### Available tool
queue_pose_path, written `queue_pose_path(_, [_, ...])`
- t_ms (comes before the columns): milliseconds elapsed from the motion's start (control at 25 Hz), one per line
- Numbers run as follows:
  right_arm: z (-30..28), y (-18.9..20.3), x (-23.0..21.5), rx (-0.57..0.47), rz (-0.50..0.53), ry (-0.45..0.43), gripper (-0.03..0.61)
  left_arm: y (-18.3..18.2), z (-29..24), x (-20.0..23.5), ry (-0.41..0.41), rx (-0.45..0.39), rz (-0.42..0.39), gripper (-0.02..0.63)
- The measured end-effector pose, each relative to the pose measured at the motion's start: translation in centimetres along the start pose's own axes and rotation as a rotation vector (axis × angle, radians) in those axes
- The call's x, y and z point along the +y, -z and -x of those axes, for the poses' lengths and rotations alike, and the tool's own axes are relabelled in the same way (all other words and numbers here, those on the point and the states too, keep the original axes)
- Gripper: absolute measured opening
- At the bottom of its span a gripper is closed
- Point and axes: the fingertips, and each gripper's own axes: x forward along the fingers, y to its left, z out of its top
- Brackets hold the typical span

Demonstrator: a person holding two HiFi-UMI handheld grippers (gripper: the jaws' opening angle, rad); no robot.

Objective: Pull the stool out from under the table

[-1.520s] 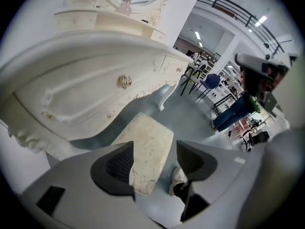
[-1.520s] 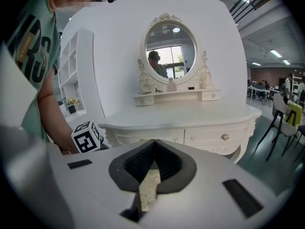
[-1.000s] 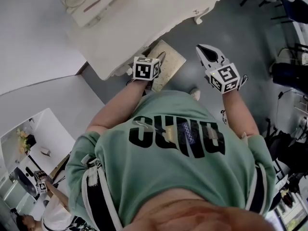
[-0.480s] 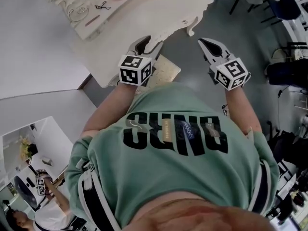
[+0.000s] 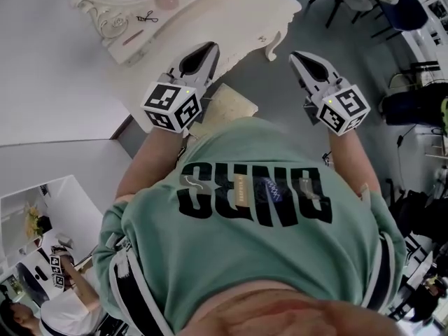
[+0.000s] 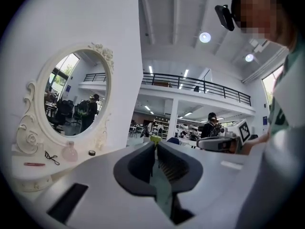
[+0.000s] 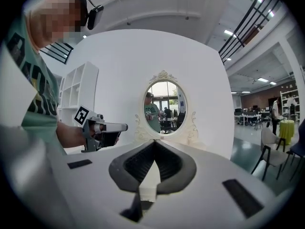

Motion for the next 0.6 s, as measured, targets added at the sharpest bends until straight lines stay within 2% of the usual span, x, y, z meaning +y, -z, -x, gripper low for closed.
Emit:
queue_pose_path(200, [1.3, -1.1, 0.0, -0.034, -0.010, 0.007, -0.006, -1.1, 0.7, -1.3, 0.050, -0.021, -0.014, 0.009])
queue_pose_path(600, [0.5, -1.3, 0.0, -0.043, -0.032, 0.005, -0.006, -0.7, 1.0, -1.6, 0.076, -0.002, -0.022, 0.009])
